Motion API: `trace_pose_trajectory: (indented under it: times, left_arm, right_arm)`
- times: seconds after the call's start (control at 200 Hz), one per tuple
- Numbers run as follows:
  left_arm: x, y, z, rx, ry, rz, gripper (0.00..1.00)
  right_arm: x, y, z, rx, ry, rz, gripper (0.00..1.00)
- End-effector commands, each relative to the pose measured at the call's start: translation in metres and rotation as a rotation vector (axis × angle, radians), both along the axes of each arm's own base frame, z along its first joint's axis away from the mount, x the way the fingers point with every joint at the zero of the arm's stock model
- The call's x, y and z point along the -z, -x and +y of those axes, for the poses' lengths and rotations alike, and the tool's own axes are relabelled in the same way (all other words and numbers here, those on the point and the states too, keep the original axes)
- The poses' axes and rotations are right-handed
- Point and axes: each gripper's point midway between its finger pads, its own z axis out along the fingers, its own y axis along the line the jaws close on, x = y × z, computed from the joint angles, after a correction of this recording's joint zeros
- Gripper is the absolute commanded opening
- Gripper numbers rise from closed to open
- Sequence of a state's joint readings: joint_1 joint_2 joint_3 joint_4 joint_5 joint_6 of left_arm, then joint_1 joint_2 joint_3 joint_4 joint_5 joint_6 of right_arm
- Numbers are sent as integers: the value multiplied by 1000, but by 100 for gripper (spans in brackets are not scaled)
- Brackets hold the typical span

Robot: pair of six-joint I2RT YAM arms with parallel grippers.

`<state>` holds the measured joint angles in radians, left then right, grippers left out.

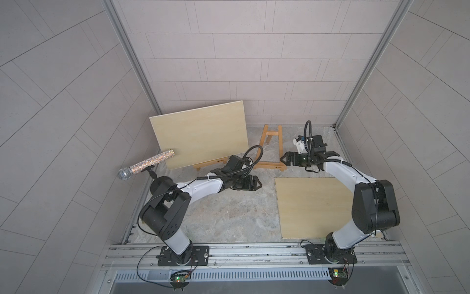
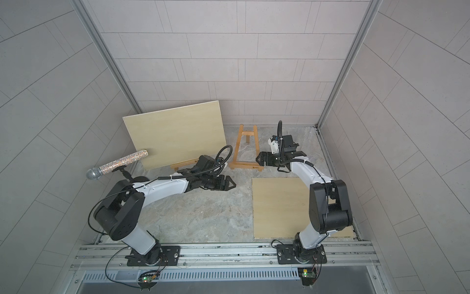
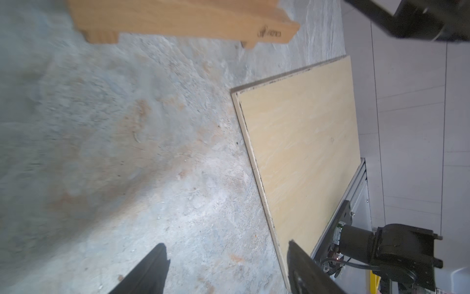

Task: Disassemble the easel
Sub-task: Pick up the easel at the center of the board.

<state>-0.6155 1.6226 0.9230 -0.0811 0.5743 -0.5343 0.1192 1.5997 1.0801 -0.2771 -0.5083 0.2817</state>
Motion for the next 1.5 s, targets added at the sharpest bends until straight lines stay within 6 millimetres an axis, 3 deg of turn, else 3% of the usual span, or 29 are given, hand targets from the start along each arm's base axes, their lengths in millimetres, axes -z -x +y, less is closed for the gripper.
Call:
trace_pose_trajectory:
  times: [0.0,0.28,0.435,0.66,0.886,1.016,1.281,1.491]
  left_arm:
    - [-11,0,5,-7,32,-8,79]
    - [-23,-10,24,-55,52,-30,79]
    - [-22,-13,34,-75,43,-33,79]
    - [-19,-15,43,-98,36,-31,79]
    - [-18,-17,47,-110,34,-28,79]
    - [-21,-20,49,-116,41,-30,79]
    - [-37,-42,65,-166,79,-47,80]
    - [-56,-75,89,-215,111,-85,80]
  right_arm:
    - [3,-16,8,19,13,-73,99]
    - [26,-42,20,72,91,-121,92]
    - [26,-54,21,81,113,-163,84]
    - [30,-61,29,41,170,-188,54]
    - [36,-60,28,24,217,-193,33]
    - [30,-59,28,0,244,-212,19]
    - [6,-55,32,-58,254,-252,5]
    - [-21,-47,40,-100,208,-284,1]
